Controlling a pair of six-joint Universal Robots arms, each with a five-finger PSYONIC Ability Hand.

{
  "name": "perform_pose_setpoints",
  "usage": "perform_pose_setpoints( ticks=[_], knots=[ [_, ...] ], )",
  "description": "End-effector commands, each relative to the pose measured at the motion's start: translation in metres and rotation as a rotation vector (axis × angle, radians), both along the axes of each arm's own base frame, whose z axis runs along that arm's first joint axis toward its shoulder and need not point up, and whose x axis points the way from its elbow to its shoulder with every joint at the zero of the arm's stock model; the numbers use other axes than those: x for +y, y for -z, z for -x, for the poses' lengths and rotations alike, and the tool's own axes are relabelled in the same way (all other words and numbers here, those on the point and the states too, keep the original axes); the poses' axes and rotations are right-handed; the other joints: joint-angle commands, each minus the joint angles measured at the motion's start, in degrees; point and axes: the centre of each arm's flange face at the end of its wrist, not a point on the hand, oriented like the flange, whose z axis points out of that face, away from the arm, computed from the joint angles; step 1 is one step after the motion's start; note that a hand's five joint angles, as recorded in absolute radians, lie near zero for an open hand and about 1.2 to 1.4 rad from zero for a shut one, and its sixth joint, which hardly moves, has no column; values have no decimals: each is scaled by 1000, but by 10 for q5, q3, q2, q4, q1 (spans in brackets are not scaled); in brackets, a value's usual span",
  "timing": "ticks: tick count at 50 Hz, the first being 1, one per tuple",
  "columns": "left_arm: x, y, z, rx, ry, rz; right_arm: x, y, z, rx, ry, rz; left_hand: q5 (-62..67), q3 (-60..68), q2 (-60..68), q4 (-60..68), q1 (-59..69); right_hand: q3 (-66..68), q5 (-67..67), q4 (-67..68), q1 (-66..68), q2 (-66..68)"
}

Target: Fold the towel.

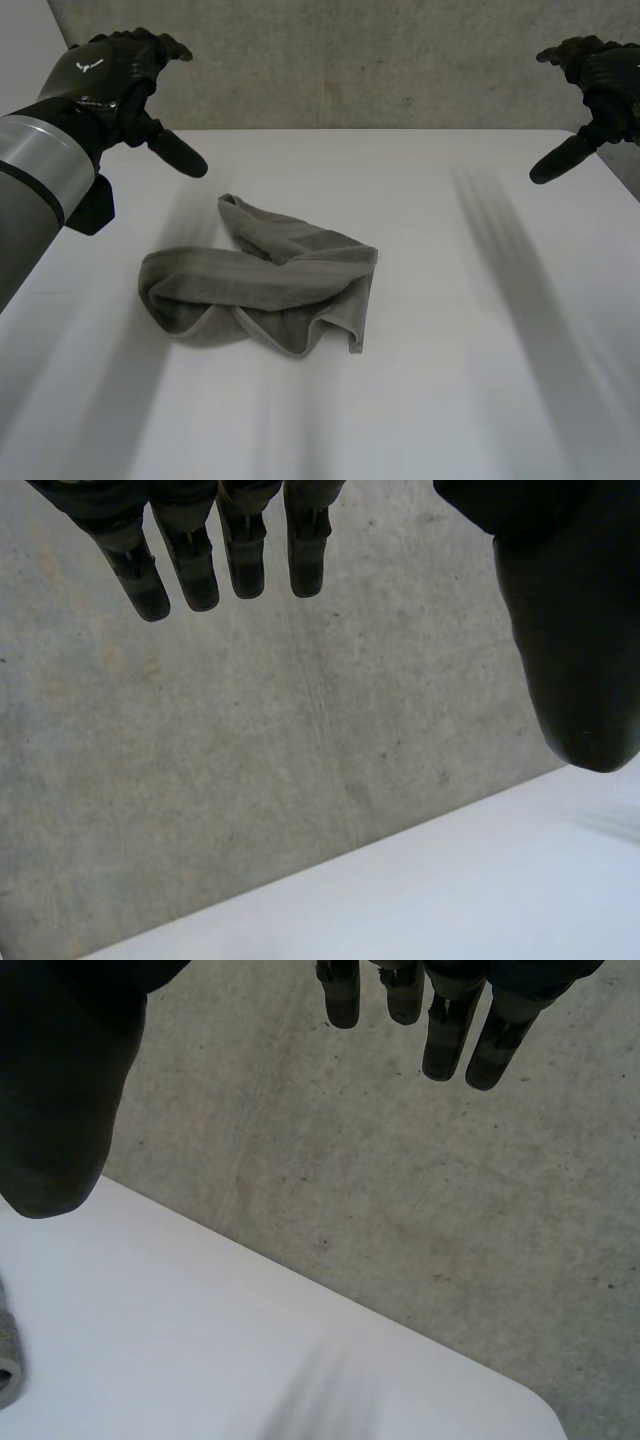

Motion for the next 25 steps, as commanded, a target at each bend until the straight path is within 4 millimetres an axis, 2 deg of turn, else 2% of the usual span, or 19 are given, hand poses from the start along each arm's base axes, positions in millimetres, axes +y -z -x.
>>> perform_pose_setpoints(
  ticks=[1, 12, 25],
  knots=[
    [2, 1, -2, -25, -2, -53, 0, 0, 0, 3, 2, 1, -26, -22, -31, -27, -45, 9, -34, 17, -56, -48],
    [4, -6, -3, -18, -2, -38, 3, -5, 0, 2, 2, 18, -24, -22, -30, -27, -44, 9, -34, 17, -56, -48],
    [3, 3, -2, -29, 1, -63, 3, -6, 1, 4, 3, 25, -28, -22, -33, -27, -47, 9, -34, 17, -56, -48]
  ],
)
